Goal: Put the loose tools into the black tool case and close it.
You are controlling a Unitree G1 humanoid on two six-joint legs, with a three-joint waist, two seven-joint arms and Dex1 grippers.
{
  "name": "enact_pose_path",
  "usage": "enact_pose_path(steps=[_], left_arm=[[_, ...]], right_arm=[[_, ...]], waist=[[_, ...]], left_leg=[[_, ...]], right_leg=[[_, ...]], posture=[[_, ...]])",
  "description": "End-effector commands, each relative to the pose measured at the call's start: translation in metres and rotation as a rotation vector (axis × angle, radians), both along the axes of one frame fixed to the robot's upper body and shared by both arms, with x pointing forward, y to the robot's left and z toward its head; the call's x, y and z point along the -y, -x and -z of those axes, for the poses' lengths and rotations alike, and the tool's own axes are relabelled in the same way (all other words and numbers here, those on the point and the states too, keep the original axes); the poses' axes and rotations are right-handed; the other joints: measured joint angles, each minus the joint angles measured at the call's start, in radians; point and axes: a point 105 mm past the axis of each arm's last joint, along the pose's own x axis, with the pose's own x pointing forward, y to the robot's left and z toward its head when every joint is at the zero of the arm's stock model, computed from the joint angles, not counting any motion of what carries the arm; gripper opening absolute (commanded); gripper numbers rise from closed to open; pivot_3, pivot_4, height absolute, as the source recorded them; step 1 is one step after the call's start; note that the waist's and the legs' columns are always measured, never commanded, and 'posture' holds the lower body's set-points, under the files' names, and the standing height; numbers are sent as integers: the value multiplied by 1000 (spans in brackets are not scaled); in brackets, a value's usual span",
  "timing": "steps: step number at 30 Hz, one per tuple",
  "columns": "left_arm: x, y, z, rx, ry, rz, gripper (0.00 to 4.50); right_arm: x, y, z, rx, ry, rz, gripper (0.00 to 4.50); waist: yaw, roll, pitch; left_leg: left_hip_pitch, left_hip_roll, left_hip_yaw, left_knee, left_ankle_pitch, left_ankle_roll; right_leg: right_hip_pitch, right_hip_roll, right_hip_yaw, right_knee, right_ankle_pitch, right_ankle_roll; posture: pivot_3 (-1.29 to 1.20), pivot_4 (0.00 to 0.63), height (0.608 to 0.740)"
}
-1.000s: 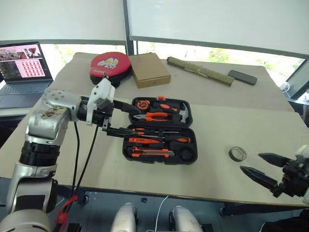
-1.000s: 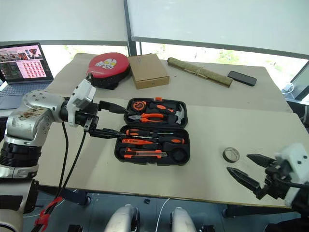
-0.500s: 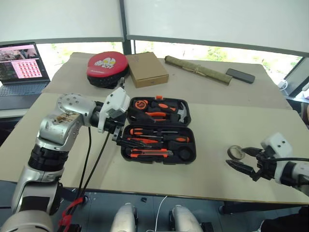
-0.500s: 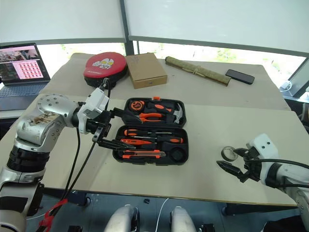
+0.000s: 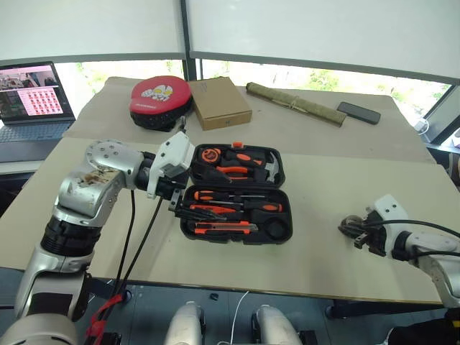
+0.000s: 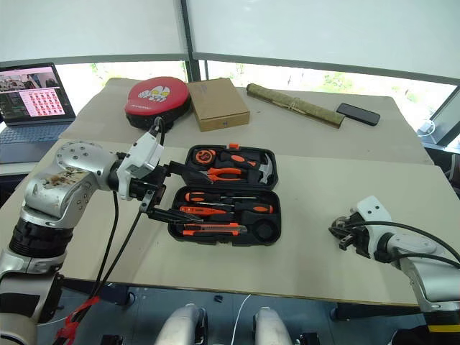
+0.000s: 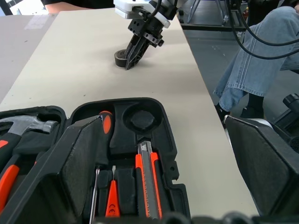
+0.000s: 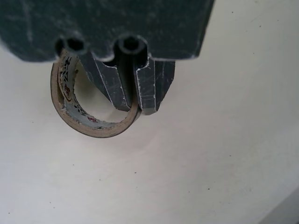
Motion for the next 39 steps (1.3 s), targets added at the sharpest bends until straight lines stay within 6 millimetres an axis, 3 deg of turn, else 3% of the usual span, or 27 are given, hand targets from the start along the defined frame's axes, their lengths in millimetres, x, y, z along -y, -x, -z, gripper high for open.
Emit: enact_pose_path(steps=[1,2,6,8,11,16,23,24,25,29,35,39], left_arm=[[-3,3,-3,43,-34,22,4500],[-4,5,-1,40,-48,28,4500],[-7,9,5,33,-82,45,4500],[-9,11,9,33,-101,53,4500],[-9,14,15,37,-121,63,4500],[-9,15,17,42,-126,56,4500],[-13,17,20,42,-128,32,4500],[-13,17,20,42,-127,31,4500],[-13,17,20,43,-126,31,4500],[-14,15,20,45,-126,24,4500],[-17,10,21,52,-126,11,4500],[-22,-2,23,59,-118,-69,4500]], right_arm=[[-32,-1,-35,100,-50,-150,61],[-54,3,-50,130,-83,-249,61],[-110,21,-81,173,-141,-513,61],[-133,30,-87,177,-136,-631,61],[-160,31,-81,168,-78,-758,61],[-160,27,-56,111,40,-794,61],[-157,10,-36,103,105,-736,61],[-157,11,-35,94,107,-744,800],[-158,13,-34,87,103,-754,968],[-160,19,-38,71,82,-778,2321],[-167,27,-65,111,9,-790,4339],[-152,19,-82,150,-5,-707,4475]], waist=[[0,0,0],[-2,2,1],[-15,4,2],[-12,2,4],[-10,0,5],[7,-2,6],[8,-2,6],[8,-2,6],[8,-2,6],[10,-2,6],[11,-2,6],[11,-2,6]], left_leg=[[0,0,0,0,0,0],[0,0,0,0,0,0],[1,1,0,-1,0,0],[1,1,-1,-2,0,0],[0,1,0,-2,0,0],[-1,0,1,-2,0,0],[-2,1,1,-3,0,0],[-2,1,1,-3,0,0],[-3,1,1,-3,0,0],[-3,1,1,-3,0,0],[-3,1,1,-4,0,0],[-3,1,1,-4,0,0]], right_leg=[[0,0,0,0,0,0],[0,0,0,0,0,0],[-1,2,2,1,0,0],[-1,2,1,1,0,0],[-1,1,0,0,0,0],[-2,0,0,-2,0,-1],[-3,0,0,-3,1,-1],[-3,0,0,-3,1,-1],[-3,0,0,-3,1,-1],[-3,0,0,-3,1,-1],[-3,0,-1,-4,1,-1],[-3,0,-1,-4,1,-1]], posture=[[0,150,740],[0,150,740],[0,150,740],[0,150,740],[0,150,740],[0,150,740],[0,150,740],[0,150,740],[0,150,740],[0,150,740],[0,150,740],[0,150,740]])
